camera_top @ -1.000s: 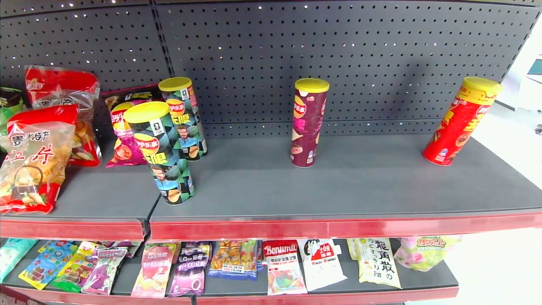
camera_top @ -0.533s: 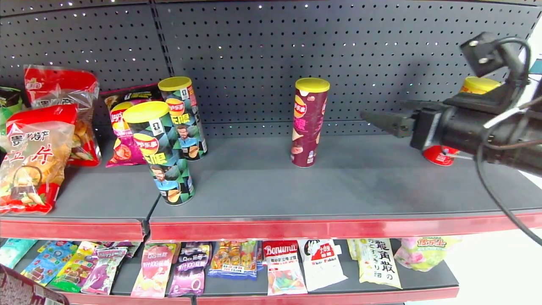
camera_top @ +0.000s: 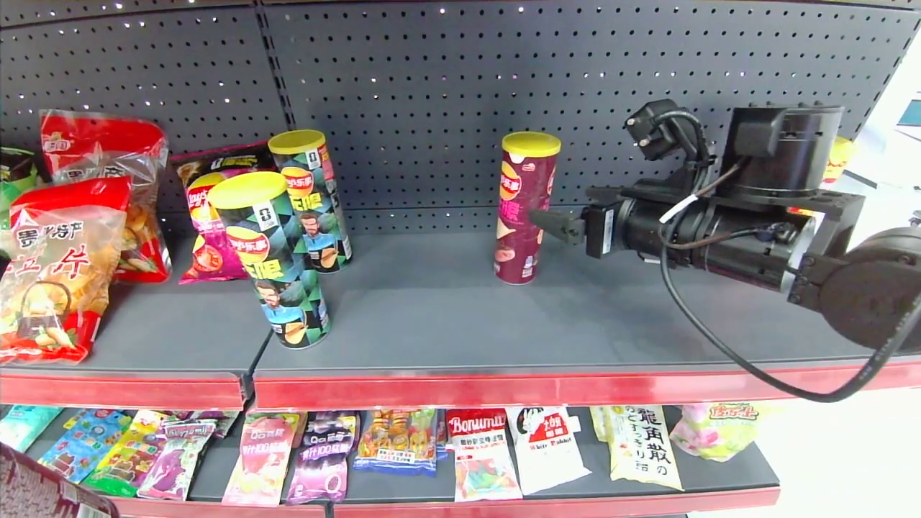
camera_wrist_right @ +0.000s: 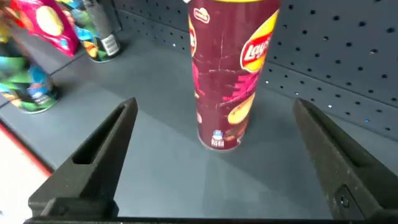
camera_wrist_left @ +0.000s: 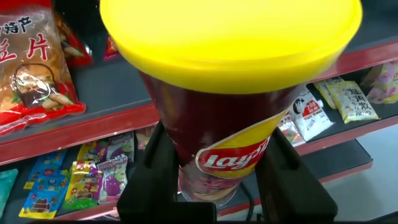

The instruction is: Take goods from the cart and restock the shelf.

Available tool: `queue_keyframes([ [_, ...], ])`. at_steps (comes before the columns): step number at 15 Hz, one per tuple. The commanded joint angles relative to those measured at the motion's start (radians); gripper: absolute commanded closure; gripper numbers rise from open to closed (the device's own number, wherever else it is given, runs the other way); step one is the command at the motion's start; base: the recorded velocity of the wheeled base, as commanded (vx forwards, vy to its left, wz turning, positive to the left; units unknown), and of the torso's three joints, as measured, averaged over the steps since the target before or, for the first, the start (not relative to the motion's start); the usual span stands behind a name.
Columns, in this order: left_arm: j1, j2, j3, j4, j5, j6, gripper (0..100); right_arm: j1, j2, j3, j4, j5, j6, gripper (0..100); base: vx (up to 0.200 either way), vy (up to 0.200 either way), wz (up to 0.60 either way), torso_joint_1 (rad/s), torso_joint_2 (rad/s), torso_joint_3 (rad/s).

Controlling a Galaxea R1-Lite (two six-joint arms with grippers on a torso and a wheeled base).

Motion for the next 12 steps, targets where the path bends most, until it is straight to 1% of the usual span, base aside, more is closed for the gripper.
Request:
queue_keyframes([
  [1,0.0,0.002,0.0,0.0,0.0,0.0,100,0.011,0.05,-0.036,0.0,-0.001,-0.001,0,0.0,0.0,0.0,0.0,0.0,0.0],
  [3,0.0,0.005,0.001,0.0,0.0,0.0,100,0.023,0.092,-0.065,0.0,-0.03,-0.002,0,0.0,0.0,0.0,0.0,0.0,0.0],
  [12,0.0,0.005,-0.008,-0.003,0.001,0.0,100,0.016,0.173,-0.166,-0.002,-0.037,-0.005,0,0.0,0.0,0.0,0.0,0.0,0.0],
])
